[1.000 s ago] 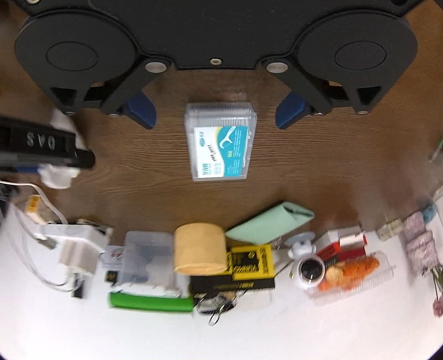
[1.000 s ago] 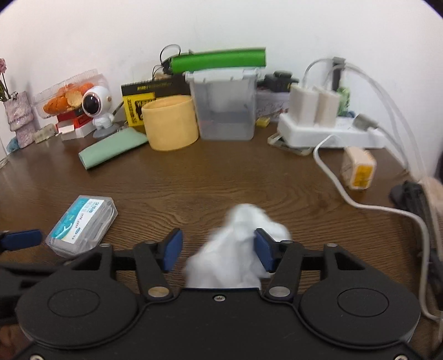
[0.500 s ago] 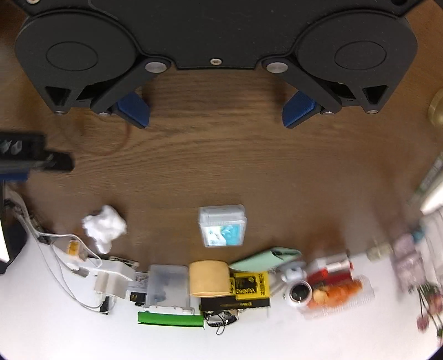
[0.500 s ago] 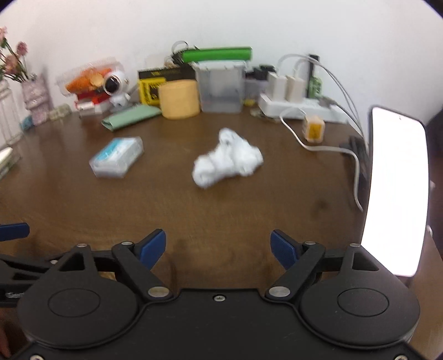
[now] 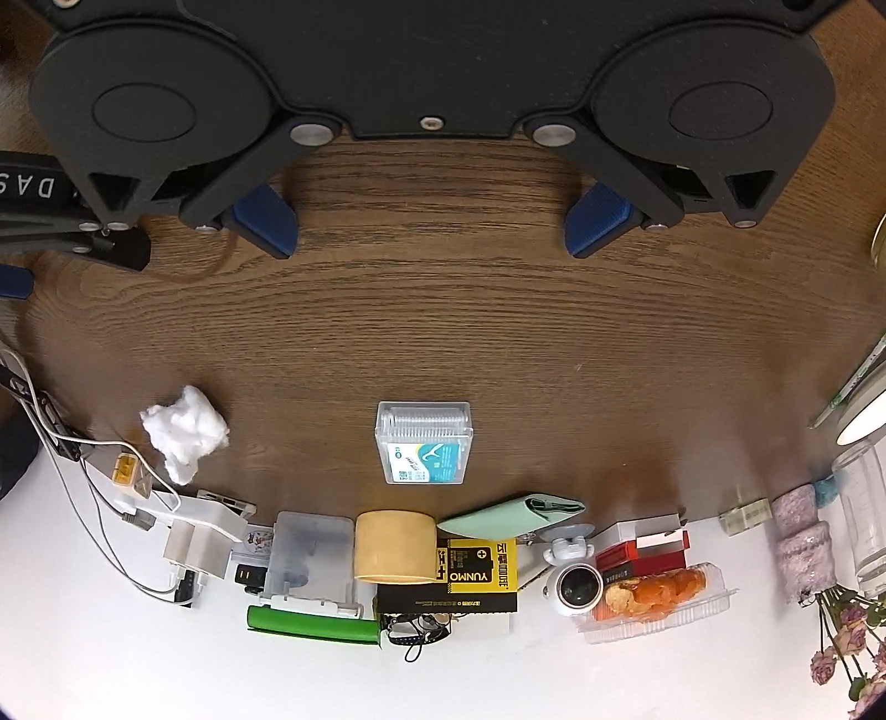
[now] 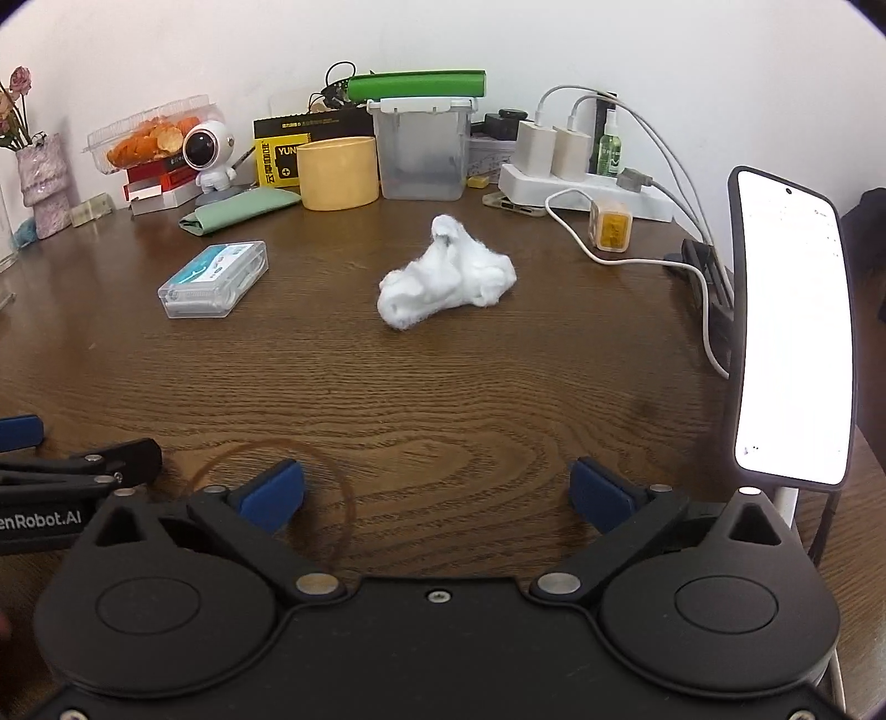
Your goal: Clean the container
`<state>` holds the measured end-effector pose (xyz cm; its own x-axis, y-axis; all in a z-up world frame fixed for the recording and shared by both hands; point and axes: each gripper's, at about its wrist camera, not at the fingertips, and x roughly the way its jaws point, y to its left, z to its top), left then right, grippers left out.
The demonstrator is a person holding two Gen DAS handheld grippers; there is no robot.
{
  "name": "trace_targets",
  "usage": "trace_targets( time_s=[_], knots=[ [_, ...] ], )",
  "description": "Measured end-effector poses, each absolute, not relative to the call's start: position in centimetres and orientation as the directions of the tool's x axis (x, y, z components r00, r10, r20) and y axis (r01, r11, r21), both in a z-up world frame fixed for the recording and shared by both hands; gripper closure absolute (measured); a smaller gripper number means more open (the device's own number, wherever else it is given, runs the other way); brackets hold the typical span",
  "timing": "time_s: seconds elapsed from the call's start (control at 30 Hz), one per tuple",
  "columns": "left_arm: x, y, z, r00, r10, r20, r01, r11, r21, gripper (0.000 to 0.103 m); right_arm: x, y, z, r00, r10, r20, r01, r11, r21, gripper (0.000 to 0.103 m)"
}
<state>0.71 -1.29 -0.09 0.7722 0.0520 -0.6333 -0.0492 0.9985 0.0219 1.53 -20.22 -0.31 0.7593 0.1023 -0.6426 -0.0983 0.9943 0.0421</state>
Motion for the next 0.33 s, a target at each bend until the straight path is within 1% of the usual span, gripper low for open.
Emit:
trace_targets(
  time_s=[0.33],
  knots=[
    [0.85,-1.39,-0.06,0.771,0.056,-0.635,-0.052,0.998,0.025,0.0,1.53,-20.25,-0.44,0.759,0.107,-0.643,-0.104,0.994,0.042,0.0]
  ],
)
